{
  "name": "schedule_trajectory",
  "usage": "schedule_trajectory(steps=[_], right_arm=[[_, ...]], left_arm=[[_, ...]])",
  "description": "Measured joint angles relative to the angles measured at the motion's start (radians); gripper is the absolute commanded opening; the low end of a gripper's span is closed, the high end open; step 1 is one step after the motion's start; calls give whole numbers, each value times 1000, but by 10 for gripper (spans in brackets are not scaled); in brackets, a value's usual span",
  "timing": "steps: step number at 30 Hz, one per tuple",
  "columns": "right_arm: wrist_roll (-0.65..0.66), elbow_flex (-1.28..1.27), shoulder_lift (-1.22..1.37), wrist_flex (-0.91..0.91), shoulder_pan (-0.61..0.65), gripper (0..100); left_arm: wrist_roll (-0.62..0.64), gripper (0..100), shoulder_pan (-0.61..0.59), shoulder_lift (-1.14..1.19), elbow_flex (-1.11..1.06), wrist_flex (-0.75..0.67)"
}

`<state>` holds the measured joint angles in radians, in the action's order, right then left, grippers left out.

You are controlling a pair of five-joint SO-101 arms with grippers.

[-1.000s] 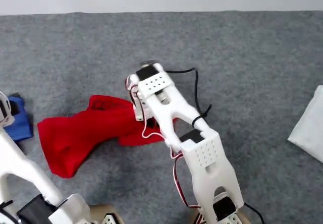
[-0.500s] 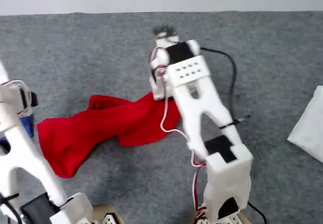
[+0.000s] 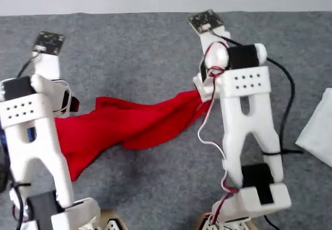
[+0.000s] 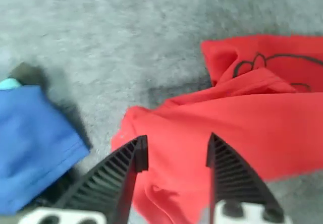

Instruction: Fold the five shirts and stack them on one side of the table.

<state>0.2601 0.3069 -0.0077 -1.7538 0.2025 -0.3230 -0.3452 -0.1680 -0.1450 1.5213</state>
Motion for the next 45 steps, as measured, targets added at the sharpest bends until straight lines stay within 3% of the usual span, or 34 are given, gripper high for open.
schedule_trajectory(steps=[7,17,23,25,35,45], right_arm=[[14,-192,-107,0,-2,9],[14,-215,-115,0,-2,9],[14,-215,-115,0,-2,9],[14,-215,-115,0,-2,9],[14,-207,-115,41,-15,9],[20,107,-115,155,-77,9]], left_arm=[[-117,253,6,195,0,-8],[-287,250,6,439,115,68],[-359,66,-2,565,129,106],[-365,3,0,563,132,112],[-359,6,2,377,290,172],[-212,6,41,109,552,178]])
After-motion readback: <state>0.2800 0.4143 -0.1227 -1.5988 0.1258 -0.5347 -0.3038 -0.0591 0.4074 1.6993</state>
